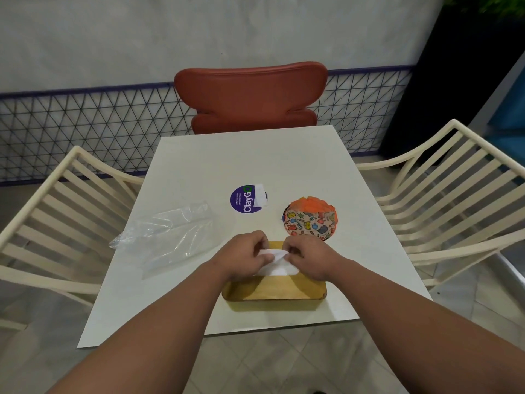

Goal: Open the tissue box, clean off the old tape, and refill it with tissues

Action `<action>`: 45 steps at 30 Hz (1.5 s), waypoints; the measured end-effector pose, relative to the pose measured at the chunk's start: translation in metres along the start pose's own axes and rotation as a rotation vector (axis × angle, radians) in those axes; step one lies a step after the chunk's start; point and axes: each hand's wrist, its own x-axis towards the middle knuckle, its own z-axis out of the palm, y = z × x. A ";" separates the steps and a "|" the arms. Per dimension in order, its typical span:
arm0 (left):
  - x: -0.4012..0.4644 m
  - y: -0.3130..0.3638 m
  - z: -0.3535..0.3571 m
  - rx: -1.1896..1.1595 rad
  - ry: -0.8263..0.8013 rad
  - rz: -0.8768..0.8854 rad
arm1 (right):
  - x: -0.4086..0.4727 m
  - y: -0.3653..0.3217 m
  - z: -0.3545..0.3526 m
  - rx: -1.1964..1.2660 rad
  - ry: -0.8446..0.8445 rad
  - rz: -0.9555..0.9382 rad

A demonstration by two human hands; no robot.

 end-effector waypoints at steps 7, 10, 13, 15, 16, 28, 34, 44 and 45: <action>0.000 -0.006 -0.003 0.162 -0.022 -0.027 | -0.004 -0.001 -0.001 0.109 0.009 0.031; -0.002 -0.005 -0.004 0.015 0.014 -0.082 | -0.005 0.000 0.001 0.181 0.037 0.065; -0.003 -0.007 -0.005 -0.035 0.034 -0.102 | -0.006 -0.001 0.001 0.211 0.065 0.066; -0.004 -0.008 -0.006 -0.027 0.026 -0.081 | -0.007 -0.001 0.000 0.191 0.057 0.060; -0.005 -0.009 -0.006 -0.016 0.013 -0.069 | -0.008 -0.001 0.000 0.156 0.044 0.061; -0.004 -0.008 -0.008 0.184 -0.033 -0.061 | -0.006 -0.002 -0.001 0.124 0.011 0.110; -0.005 -0.004 -0.009 0.230 -0.055 -0.083 | -0.005 -0.004 -0.001 0.068 -0.014 0.099; -0.001 0.009 -0.032 0.159 -0.072 -0.071 | -0.004 -0.010 -0.030 0.123 0.004 0.139; -0.001 0.013 -0.035 0.134 -0.058 -0.074 | -0.004 -0.012 -0.034 0.110 0.027 0.135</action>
